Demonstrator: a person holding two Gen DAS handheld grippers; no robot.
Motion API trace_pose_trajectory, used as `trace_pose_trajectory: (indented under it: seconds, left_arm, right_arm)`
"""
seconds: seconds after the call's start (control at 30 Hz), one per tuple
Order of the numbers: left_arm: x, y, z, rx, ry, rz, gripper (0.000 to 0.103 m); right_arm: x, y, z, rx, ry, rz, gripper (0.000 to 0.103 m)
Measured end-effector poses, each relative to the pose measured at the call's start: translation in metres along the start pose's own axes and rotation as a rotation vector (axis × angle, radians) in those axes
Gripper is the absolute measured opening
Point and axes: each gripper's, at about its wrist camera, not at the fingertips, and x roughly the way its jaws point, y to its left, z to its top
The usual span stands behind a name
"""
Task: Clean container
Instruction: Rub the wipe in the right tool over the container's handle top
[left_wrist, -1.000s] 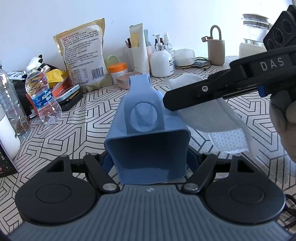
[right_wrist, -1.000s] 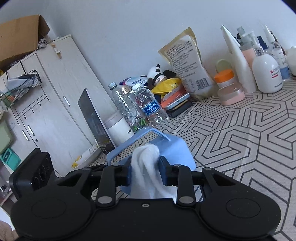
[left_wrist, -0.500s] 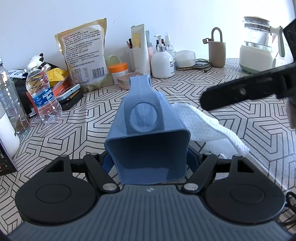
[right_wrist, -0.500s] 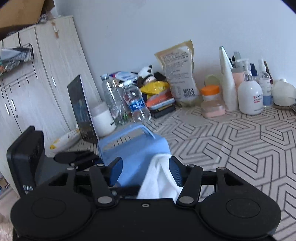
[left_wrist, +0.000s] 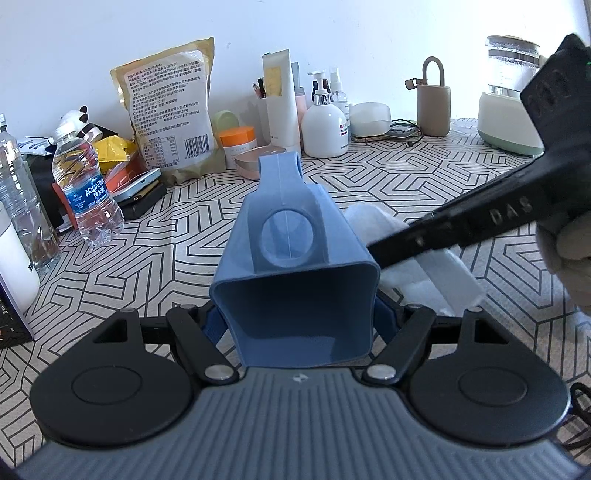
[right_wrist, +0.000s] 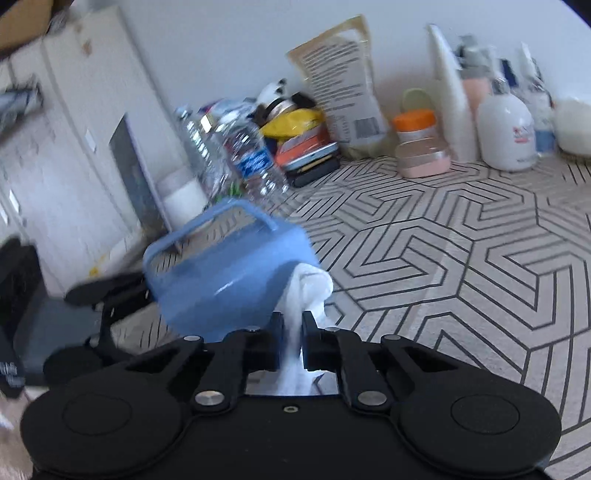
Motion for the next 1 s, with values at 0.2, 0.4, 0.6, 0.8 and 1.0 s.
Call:
trace_pose_trajectory:
  seconds: [0.2,0.4,0.6,0.8,1.0]
  left_arm:
    - [-0.001,0.003,0.000,-0.015,-0.001,0.007,0.076]
    - [0.000,0.001,0.000,0.000,0.002,0.012,0.076]
    - [-0.001,0.002,0.000,-0.001,-0.001,0.009,0.076]
    - [-0.001,0.002,0.000,-0.003,0.000,0.008,0.076]
    - [-0.001,0.002,0.000,-0.003,-0.001,0.005,0.076]
  right_arm:
    - [-0.011,0.006,0.000,0.063,-0.103,0.133,0.012]
    - [-0.015,0.014,0.002,0.081,-0.156,0.252,0.012]
    - [-0.008,0.023,0.002,0.046,-0.136,0.279,0.012]
    - [-0.004,0.020,0.010,0.028,-0.145,0.207,0.012]
    - [-0.002,0.020,0.006,0.033,-0.121,0.304,0.012]
